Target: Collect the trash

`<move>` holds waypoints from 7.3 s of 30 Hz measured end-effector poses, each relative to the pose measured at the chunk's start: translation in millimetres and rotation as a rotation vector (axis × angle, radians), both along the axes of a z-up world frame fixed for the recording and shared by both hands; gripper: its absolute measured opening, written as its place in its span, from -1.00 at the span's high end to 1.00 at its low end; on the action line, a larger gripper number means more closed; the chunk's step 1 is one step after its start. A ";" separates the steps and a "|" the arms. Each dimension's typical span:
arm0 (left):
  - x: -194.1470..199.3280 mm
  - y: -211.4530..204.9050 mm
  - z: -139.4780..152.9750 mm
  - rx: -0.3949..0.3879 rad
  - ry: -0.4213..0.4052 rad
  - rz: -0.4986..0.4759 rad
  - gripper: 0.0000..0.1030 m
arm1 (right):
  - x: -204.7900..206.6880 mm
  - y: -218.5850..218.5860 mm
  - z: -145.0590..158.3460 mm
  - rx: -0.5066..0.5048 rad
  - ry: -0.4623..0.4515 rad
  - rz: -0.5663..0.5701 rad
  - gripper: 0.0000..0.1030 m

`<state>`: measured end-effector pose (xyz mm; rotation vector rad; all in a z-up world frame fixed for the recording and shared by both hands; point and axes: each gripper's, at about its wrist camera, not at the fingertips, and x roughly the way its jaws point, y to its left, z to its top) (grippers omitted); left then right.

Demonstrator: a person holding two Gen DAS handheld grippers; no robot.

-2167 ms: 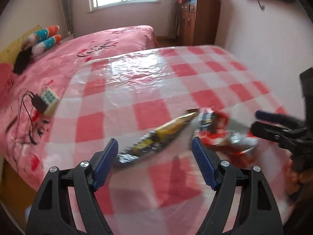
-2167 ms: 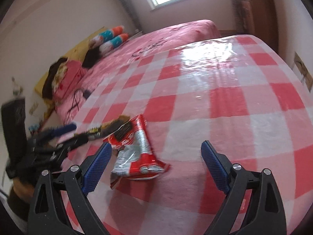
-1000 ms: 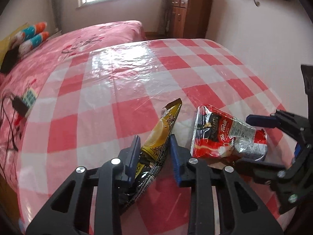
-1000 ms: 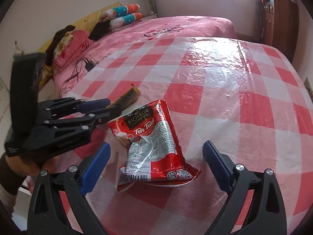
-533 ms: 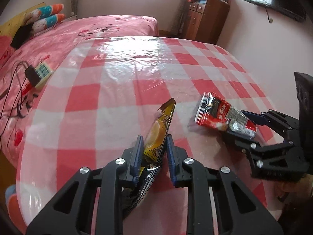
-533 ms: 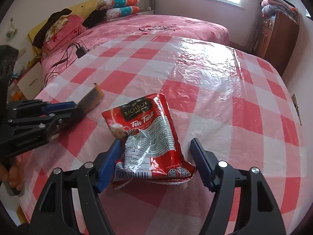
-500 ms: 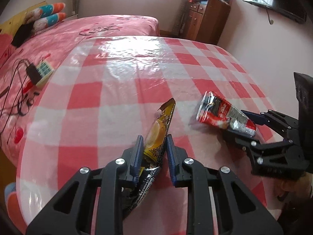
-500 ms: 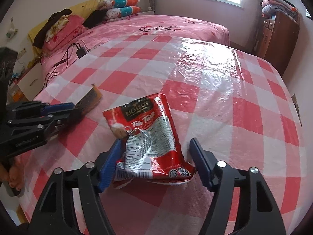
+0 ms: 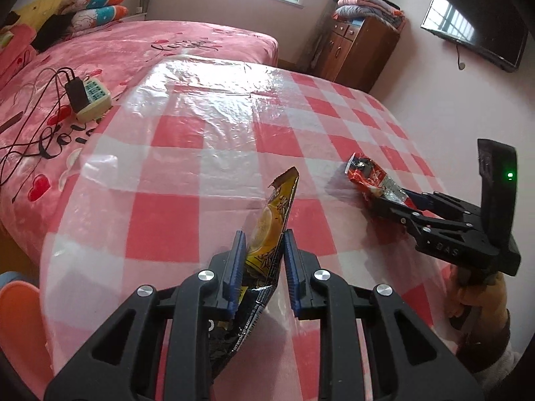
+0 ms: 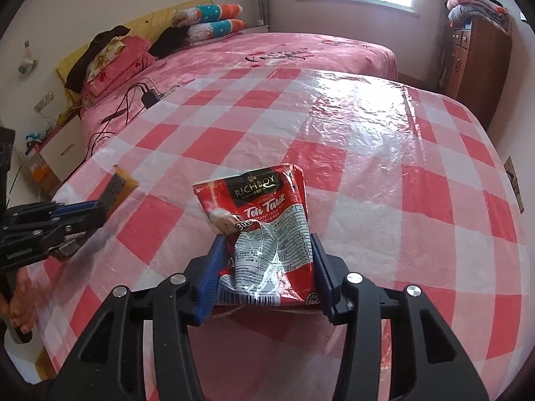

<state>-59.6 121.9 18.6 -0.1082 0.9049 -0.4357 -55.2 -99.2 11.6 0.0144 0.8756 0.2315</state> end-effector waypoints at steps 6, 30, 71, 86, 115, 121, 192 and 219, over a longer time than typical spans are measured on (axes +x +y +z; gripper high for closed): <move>-11.0 14.1 4.8 -0.047 -0.011 0.022 0.54 | -7.6 0.2 1.8 0.056 0.000 -0.010 0.05; -12.0 0.2 -10.9 0.157 -0.006 -0.060 0.14 | -29.4 35.0 7.9 0.058 0.007 0.039 0.05; -64.5 175.0 14.0 -0.029 -0.063 0.344 0.66 | -43.2 212.2 39.1 0.172 0.053 0.422 0.05; -79.3 237.1 -16.1 -0.121 -0.025 0.490 0.66 | -47.7 307.0 12.5 0.088 0.094 0.591 0.05; -94.4 275.6 -41.0 0.136 -0.026 0.672 -0.61 | -32.4 300.6 24.9 0.121 0.011 0.490 -0.72; -89.2 255.7 -24.3 0.165 -0.054 0.666 -0.65 | -30.7 267.3 30.8 0.099 -0.017 0.392 -0.72; -24.4 -62.0 34.8 0.294 -0.187 0.220 -0.86 | -68.2 -45.5 34.2 0.069 -0.181 -0.239 -0.80; -13.6 -120.3 31.1 0.277 -0.190 0.179 -0.86 | -75.7 -90.0 32.3 -0.007 -0.220 -0.354 -0.80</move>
